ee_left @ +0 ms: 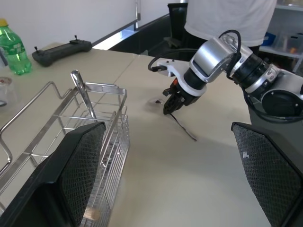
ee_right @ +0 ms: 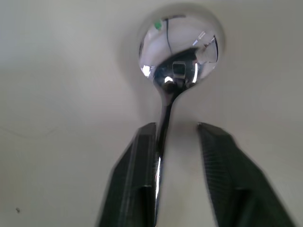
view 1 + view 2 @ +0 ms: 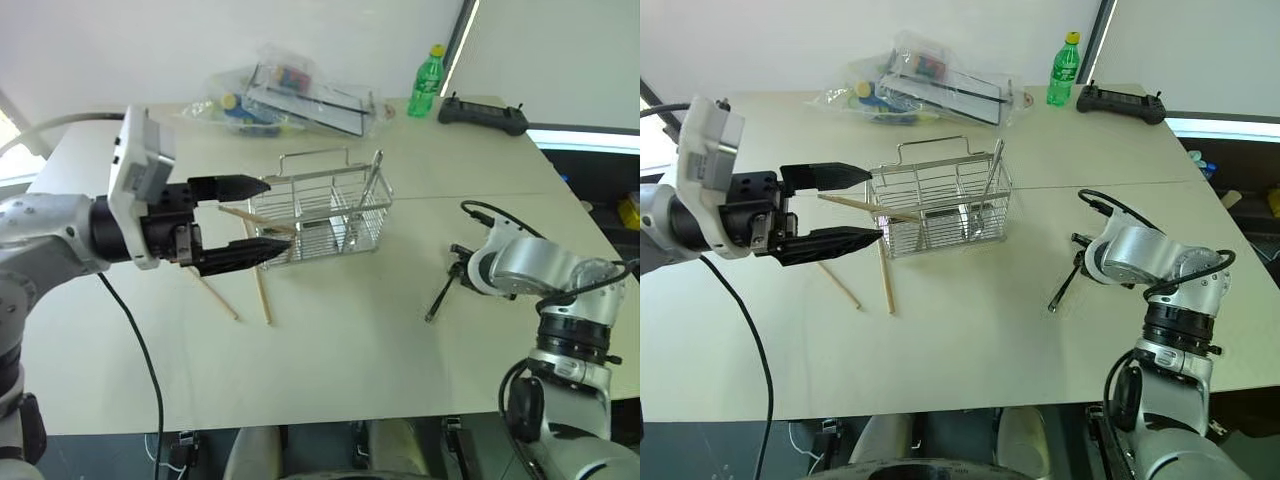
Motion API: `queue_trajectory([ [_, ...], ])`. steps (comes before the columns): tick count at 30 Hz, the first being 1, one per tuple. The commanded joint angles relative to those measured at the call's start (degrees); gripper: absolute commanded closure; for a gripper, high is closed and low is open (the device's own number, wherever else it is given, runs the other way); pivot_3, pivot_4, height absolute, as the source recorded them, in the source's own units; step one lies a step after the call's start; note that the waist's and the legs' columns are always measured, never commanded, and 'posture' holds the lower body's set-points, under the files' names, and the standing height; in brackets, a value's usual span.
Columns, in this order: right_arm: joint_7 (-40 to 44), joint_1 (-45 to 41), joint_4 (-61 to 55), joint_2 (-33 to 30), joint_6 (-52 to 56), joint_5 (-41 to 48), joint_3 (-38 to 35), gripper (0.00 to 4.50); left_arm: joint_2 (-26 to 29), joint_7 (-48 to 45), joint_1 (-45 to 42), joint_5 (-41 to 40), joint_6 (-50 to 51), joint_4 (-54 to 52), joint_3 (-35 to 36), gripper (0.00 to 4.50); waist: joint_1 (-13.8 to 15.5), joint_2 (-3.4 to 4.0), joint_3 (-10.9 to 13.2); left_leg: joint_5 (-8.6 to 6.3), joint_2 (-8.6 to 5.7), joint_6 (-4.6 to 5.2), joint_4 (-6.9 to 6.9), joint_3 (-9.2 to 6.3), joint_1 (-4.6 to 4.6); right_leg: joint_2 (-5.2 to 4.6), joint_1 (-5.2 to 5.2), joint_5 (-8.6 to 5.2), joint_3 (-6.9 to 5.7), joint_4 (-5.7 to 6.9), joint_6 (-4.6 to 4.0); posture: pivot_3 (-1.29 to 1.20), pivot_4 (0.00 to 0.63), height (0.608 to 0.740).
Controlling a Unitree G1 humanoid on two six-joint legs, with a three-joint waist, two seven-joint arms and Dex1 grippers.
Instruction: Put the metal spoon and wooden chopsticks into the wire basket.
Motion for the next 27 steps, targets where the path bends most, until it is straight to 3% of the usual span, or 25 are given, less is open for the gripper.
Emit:
queue_trajectory([
  [1,-1.7,1.5,-2.0,-2.6,-5.6,5.7,5.1,4.46,1.2,-0.3,-0.9,-0.8,-0.3,-0.8,1.0,0.00,0.1,-0.02,0.0,0.00,0.00,0.00,0.00,0.00,0.00,0.00,0.00,-0.03,0.00,0.01,0.00,0.00,0.150,0.675],
  [10,4.5,3.6,-4.6,-10.6,-9.4,4.5,10.5,4.46,2.1,-1.6,-1.3,-0.2,-0.5,-0.2,0.3,0.00,0.5,-0.08,0.0,0.00,0.00,0.00,0.04,-0.01,-0.04,0.01,0.02,-0.10,0.01,-0.06,-0.11,0.00,0.150,0.675],
  [12,9.9,2.8,-5.9,-14.3,-7.8,-1.0,11.8,4.46,2.1,-1.9,-1.4,0.2,-0.7,0.0,0.1,0.00,0.6,-0.02,0.0,0.00,-0.01,0.00,0.06,-0.01,-0.08,0.00,0.01,-0.11,0.01,-0.10,-0.12,0.00,0.150,0.675],
  [14,23.9,0.2,-11.1,-21.0,-10.2,-17.4,14.6,4.46,2.1,-2.2,-1.8,0.8,-1.0,0.2,-0.3,0.00,0.7,0.10,0.1,0.00,-0.05,0.00,0.09,0.01,-0.11,-0.03,0.01,-0.12,0.03,-0.15,-0.13,0.00,0.150,0.675],
  [18,47.1,-3.7,-19.7,-27.2,-21.5,-38.9,17.9,4.46,2.0,-3.0,-2.8,2.1,-1.5,1.2,-0.9,0.00,0.3,0.16,0.2,-0.01,-0.06,0.02,0.01,0.12,-0.17,-0.05,-0.16,-0.14,0.12,-0.20,-0.10,0.00,0.150,0.675],
  [22,59.1,-7.6,-23.5,-22.5,-27.2,-43.9,16.1,4.46,2.0,-4.0,-3.7,3.8,-2.1,2.7,-1.4,0.00,0.1,0.03,0.1,-0.12,0.16,0.21,-0.11,0.13,-0.12,0.25,-0.28,-0.07,0.15,-0.16,0.04,0.00,0.150,0.675],
  [27,65.6,-12.9,-25.5,-13.6,-29.2,-45.7,15.7,4.46,1.7,-4.5,-4.1,5.3,-2.6,3.5,-1.6,0.00,0.5,0.01,0.2,-0.12,0.38,0.21,-0.09,0.07,-0.16,0.54,-0.30,0.05,0.21,-0.14,-0.08,0.00,0.150,0.675],
])
